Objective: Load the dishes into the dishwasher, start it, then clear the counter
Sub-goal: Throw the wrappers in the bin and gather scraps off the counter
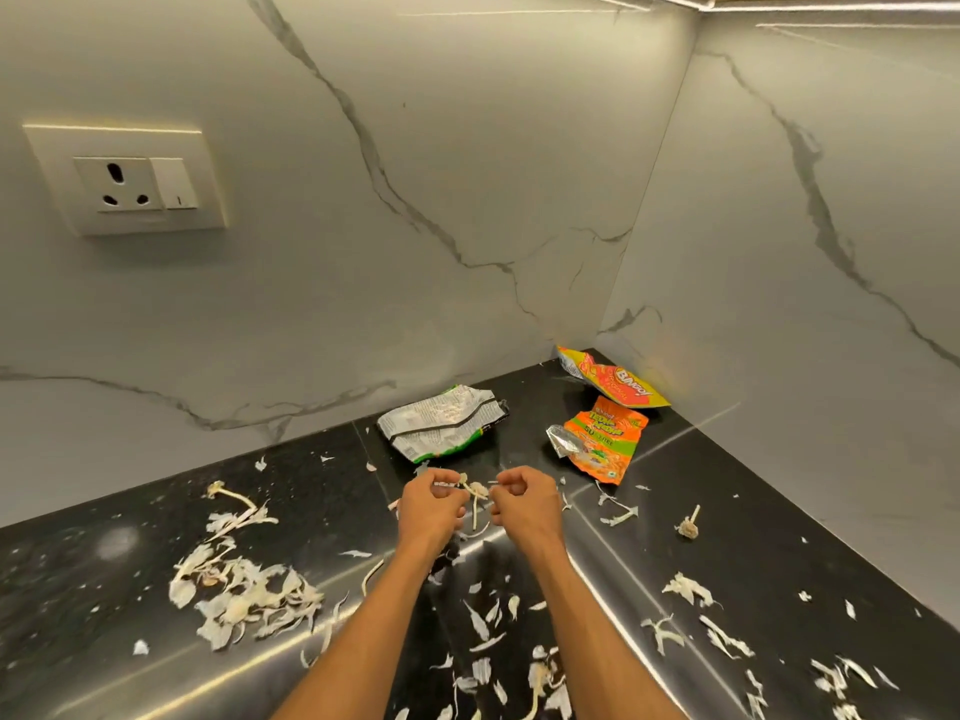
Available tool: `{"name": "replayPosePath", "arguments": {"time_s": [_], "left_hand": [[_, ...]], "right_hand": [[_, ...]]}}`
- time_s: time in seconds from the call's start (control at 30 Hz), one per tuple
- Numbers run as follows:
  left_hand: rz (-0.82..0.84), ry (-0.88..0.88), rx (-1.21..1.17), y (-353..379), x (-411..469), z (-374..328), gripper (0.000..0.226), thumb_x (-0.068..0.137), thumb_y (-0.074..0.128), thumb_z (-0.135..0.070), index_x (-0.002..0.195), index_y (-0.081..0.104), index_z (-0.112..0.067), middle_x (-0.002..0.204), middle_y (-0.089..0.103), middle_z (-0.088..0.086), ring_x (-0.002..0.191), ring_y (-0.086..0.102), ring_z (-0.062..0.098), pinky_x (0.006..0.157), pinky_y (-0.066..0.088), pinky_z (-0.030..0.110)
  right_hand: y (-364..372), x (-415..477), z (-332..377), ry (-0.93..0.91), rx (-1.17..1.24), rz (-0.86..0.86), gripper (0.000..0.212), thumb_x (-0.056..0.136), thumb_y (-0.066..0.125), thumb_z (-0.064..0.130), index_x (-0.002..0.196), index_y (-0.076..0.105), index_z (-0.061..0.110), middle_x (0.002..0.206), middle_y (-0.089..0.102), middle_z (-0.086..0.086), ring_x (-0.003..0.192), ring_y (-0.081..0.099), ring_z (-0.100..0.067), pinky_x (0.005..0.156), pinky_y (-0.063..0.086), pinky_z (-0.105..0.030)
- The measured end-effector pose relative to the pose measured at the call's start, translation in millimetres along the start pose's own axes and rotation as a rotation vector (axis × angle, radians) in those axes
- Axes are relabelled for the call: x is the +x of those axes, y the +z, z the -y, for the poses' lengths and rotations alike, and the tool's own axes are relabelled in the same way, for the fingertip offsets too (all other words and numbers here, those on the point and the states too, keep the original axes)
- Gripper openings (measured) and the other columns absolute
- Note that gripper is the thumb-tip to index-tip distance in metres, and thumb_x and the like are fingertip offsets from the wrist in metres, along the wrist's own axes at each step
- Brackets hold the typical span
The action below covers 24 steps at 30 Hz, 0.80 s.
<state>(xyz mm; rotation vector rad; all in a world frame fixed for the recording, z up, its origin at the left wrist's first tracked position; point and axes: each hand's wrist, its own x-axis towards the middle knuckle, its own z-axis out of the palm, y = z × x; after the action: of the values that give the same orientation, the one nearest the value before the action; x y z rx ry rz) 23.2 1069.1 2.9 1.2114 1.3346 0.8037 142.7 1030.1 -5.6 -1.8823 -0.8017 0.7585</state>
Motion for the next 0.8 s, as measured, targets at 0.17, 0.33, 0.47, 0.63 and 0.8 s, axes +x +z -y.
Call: {"name": "replayPosePath", "arguments": {"time_s": [0.17, 0.33, 0.47, 0.63, 0.8], "left_hand": [[-0.039, 0.006, -0.005, 12.4, 28.9, -4.0, 0.016, 0.084, 0.067, -0.003, 0.097, 0.066, -0.013, 0.081, 0.069, 0.009, 0.071, 0.069, 0.020, 0.067, 0.061, 0.035], [-0.115, -0.056, -0.080, 16.0, 57.7, -9.6, 0.013, 0.084, 0.066, 0.001, 0.093, 0.065, -0.010, 0.079, 0.070, 0.014, 0.069, 0.068, 0.023, 0.067, 0.060, 0.037], [-0.141, -0.023, -0.029, 22.4, 71.9, -15.1, 0.012, 0.086, 0.066, -0.002, 0.092, 0.065, -0.012, 0.078, 0.069, 0.009, 0.071, 0.070, 0.023, 0.064, 0.060, 0.031], [-0.140, -0.012, -0.022, 22.8, 74.7, -7.8, 0.012, 0.086, 0.064, 0.000, 0.090, 0.066, -0.011, 0.076, 0.069, 0.011, 0.066, 0.068, 0.020, 0.062, 0.059, 0.031], [-0.146, -0.014, -0.029, 26.0, 72.6, -5.4, 0.008, 0.089, 0.063, -0.008, 0.084, 0.069, -0.010, 0.076, 0.071, 0.011, 0.066, 0.068, 0.021, 0.064, 0.060, 0.034]], "right_hand": [[11.1, 47.7, 10.4, 0.088, 0.043, -0.034, 0.010, 0.077, 0.072, 0.020, 0.078, 0.063, 0.024, 0.076, 0.072, -0.004, 0.073, 0.071, -0.020, 0.075, 0.060, -0.044], [38.3, 88.0, 19.4, 0.229, 0.038, -0.033, 0.030, 0.074, 0.078, 0.033, 0.069, 0.052, 0.018, 0.075, 0.067, -0.008, 0.069, 0.069, -0.026, 0.071, 0.059, -0.044], [59.7, 116.5, 16.8, 0.319, 0.040, -0.031, 0.055, 0.062, 0.077, 0.052, 0.093, 0.064, 0.008, 0.092, 0.068, -0.011, 0.077, 0.070, -0.028, 0.070, 0.058, -0.037], [70.2, 125.8, 13.4, 0.390, 0.104, -0.035, 0.024, 0.076, 0.074, 0.023, 0.089, 0.066, 0.005, 0.080, 0.070, -0.010, 0.063, 0.071, -0.023, 0.069, 0.061, -0.043], [61.3, 119.0, 21.5, 0.391, 0.183, -0.051, 0.008, 0.081, 0.060, 0.001, 0.082, 0.068, 0.001, 0.070, 0.072, -0.013, 0.056, 0.071, -0.020, 0.061, 0.062, -0.038]]}}
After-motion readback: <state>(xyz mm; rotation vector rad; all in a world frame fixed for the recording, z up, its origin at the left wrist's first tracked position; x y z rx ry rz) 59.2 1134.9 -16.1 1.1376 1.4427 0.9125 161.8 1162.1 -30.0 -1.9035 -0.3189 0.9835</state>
